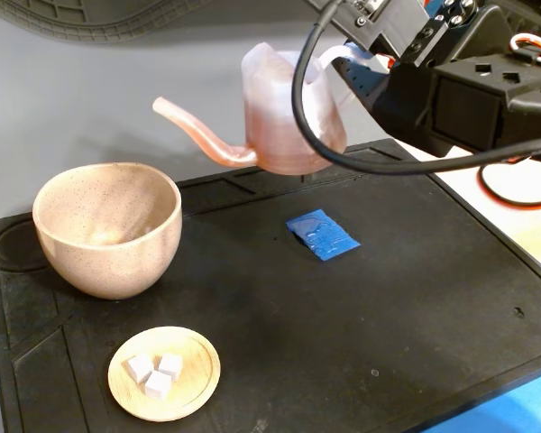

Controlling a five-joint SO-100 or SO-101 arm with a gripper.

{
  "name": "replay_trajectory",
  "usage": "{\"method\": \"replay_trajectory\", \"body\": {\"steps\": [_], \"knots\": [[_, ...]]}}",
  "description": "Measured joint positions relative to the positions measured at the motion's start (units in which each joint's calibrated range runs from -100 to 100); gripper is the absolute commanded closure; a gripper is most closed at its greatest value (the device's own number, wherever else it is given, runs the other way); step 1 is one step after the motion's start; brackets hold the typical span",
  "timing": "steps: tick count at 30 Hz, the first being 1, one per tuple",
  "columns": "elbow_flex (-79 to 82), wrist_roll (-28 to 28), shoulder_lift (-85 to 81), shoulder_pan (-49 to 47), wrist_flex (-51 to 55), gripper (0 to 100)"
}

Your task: Pick up a kettle and pour liquid into a cup.

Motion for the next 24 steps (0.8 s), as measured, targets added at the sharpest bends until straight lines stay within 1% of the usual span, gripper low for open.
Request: {"method": "replay_trajectory", "body": {"steps": [4,8,9,13,15,17,20,22,24], "knots": [[0.0,1.9,0.0,0.0,0.0,99],[0.0,2.1,0.0,0.0,0.0,99],[0.0,3.1,0.0,0.0,0.0,99],[-7.4,4.2,3.7,-0.3,0.0,99],[-7.6,7.4,3.7,-0.4,0.0,99],[-7.6,8.7,3.7,-0.6,0.0,99],[-7.7,12.4,4.3,-0.7,0.0,99],[-9.6,16.4,4.5,-0.7,0.0,99],[-10.3,17.0,4.5,-0.7,0.0,99]]}}
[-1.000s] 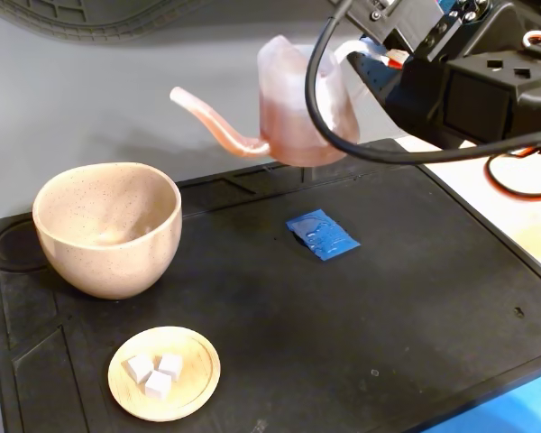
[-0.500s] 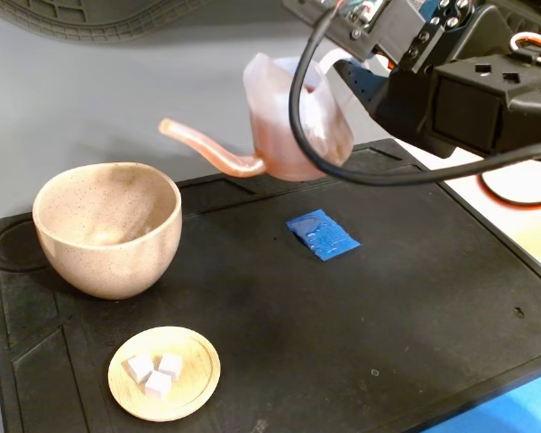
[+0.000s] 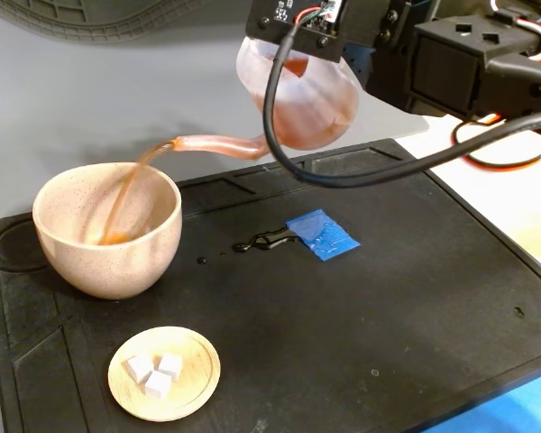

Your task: Pick up a kettle and pour liquid into a cup.

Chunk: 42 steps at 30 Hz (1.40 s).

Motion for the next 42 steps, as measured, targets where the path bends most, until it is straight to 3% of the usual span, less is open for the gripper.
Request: {"method": "replay_trajectory", "body": {"steps": [32,33,37,42], "knots": [[0.0,1.2,0.0,0.0,0.0,99],[0.0,0.8,0.0,0.0,0.0,99],[0.0,-9.4,0.0,0.3,0.0,99],[1.5,-13.8,-0.1,1.7,0.0,99]]}}
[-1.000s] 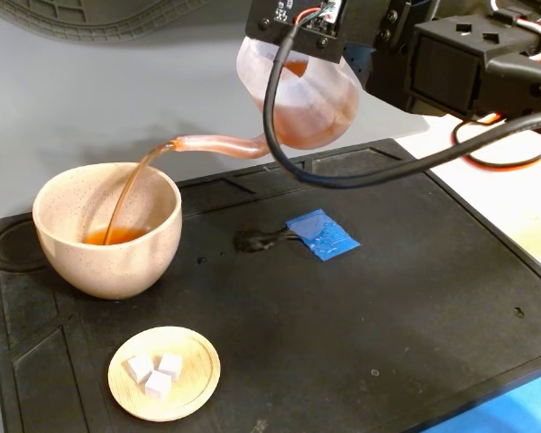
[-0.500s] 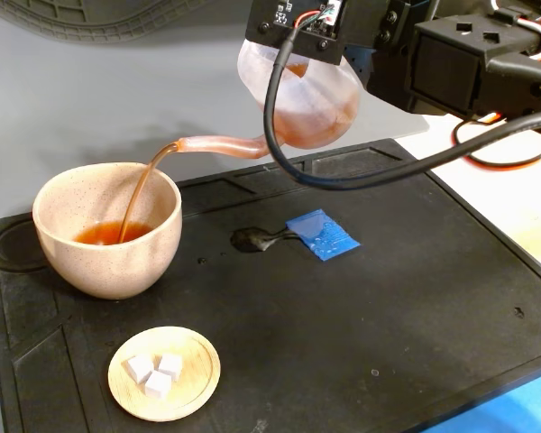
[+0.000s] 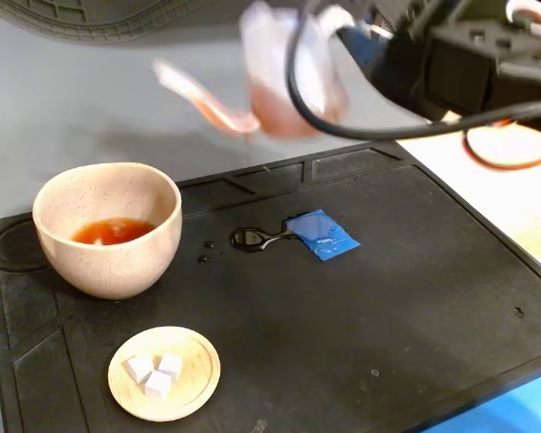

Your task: Pick up a kettle and pour liquid into a cup.

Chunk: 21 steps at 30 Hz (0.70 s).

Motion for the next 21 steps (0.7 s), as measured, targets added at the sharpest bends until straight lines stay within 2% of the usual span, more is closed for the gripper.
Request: {"method": "replay_trajectory", "body": {"steps": [2,7,11,14,21], "knots": [[3.0,-2.4,0.0,0.9,0.0,99],[9.0,-2.5,0.0,3.5,0.0,99],[9.0,-2.7,5.2,3.7,-0.6,99],[9.2,-2.7,10.4,3.6,-6.0,99],[9.1,-5.2,16.3,3.8,-6.3,99]]}}
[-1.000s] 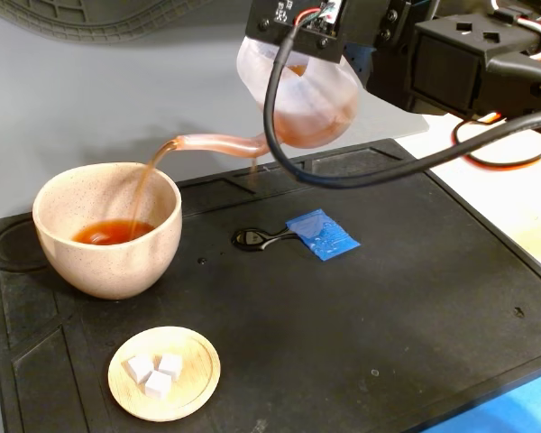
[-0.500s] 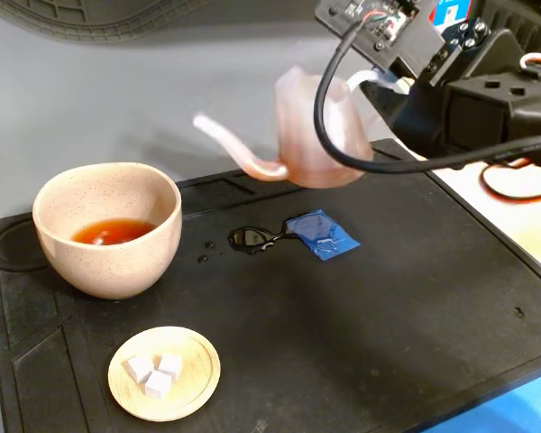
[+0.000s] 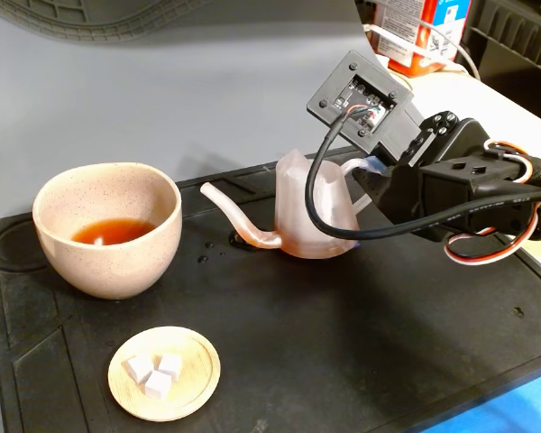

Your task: Pick up a kettle and pour liquid into a cup.

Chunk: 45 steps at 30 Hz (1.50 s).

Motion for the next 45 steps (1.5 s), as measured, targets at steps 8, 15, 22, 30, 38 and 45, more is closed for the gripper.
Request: {"method": "replay_trajectory", "body": {"steps": [8,15,22,30,38,45], "knots": [[-0.8,-0.1,2.8,1.4,-0.4,99],[-4.1,0.0,3.6,1.4,-0.4,99],[-4.1,0.1,3.9,1.6,-3.4,99],[-2.1,0.1,3.9,1.8,-4.1,99],[-2.1,0.1,3.9,1.8,-4.1,99],[-2.1,2.4,3.9,1.7,-4.1,99]]}}
